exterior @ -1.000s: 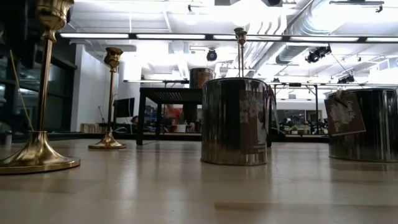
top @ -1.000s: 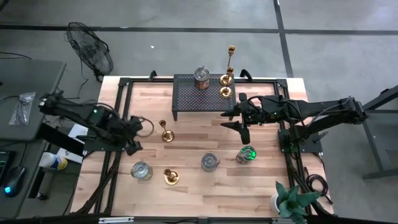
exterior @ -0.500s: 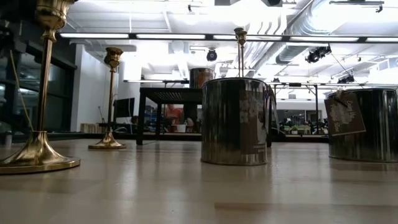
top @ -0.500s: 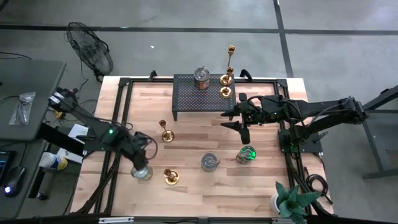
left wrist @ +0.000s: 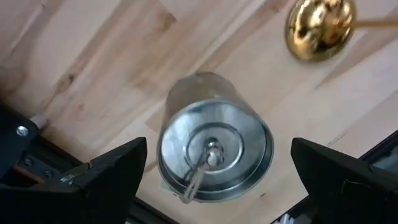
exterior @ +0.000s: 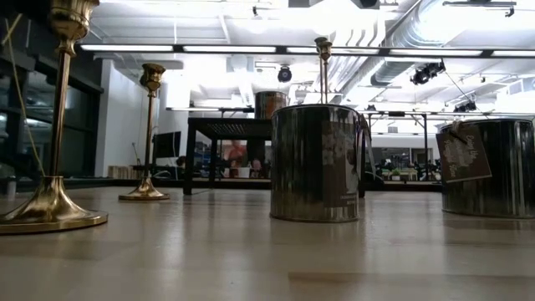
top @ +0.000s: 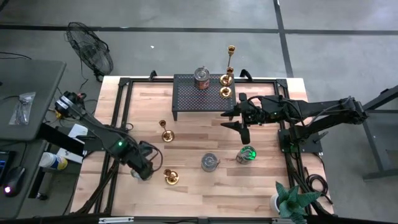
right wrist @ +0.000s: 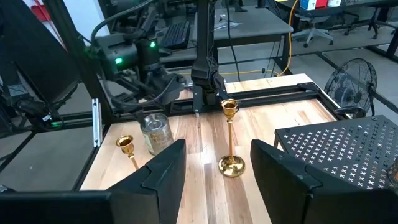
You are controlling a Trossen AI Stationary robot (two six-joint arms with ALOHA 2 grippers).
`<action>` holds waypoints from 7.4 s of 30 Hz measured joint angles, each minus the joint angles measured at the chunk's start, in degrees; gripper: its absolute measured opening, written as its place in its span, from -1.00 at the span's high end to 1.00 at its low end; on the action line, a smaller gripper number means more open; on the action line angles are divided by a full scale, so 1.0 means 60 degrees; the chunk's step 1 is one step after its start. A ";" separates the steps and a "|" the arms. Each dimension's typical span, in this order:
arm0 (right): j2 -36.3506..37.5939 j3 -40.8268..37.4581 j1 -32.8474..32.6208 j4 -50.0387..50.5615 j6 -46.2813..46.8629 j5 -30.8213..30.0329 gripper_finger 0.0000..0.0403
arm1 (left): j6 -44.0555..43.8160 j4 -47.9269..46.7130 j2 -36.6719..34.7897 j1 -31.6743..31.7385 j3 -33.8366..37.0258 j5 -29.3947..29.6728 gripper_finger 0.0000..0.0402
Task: Pick & Place candle stick holders
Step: Put the white scented candle on the shelf
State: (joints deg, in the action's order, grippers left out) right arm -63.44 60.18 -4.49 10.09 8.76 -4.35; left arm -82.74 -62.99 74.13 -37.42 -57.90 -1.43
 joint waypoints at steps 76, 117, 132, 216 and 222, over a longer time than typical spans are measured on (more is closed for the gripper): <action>0.0000 0.0000 -0.0001 0.0001 0.0002 0.0002 0.14 | 0.1570 0.0530 0.2317 -0.0449 0.0118 -0.0572 -0.94; 0.0000 0.0000 -0.0004 0.0000 0.0002 0.0002 0.14 | 0.1461 -0.1144 0.1858 -0.0446 -0.1200 -0.0921 -0.78; 0.0000 0.0000 -0.0003 0.0000 0.0002 0.0002 0.14 | 0.2817 -0.4617 0.1470 0.0942 -0.4301 -0.0355 -0.77; 0.0000 -0.0002 -0.0002 0.0000 0.0002 0.0002 0.14 | 1.4399 -0.2730 0.5799 1.1550 -1.0348 0.2583 -0.77; 0.0000 0.0000 -0.0003 0.0000 0.0002 0.0002 0.14 | 1.4331 -0.2841 0.6084 1.1674 -1.0348 0.2510 -0.77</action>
State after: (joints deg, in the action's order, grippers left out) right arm -63.44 60.18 -4.51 10.09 8.78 -4.34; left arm 3.25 -80.03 110.63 32.62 -119.98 13.63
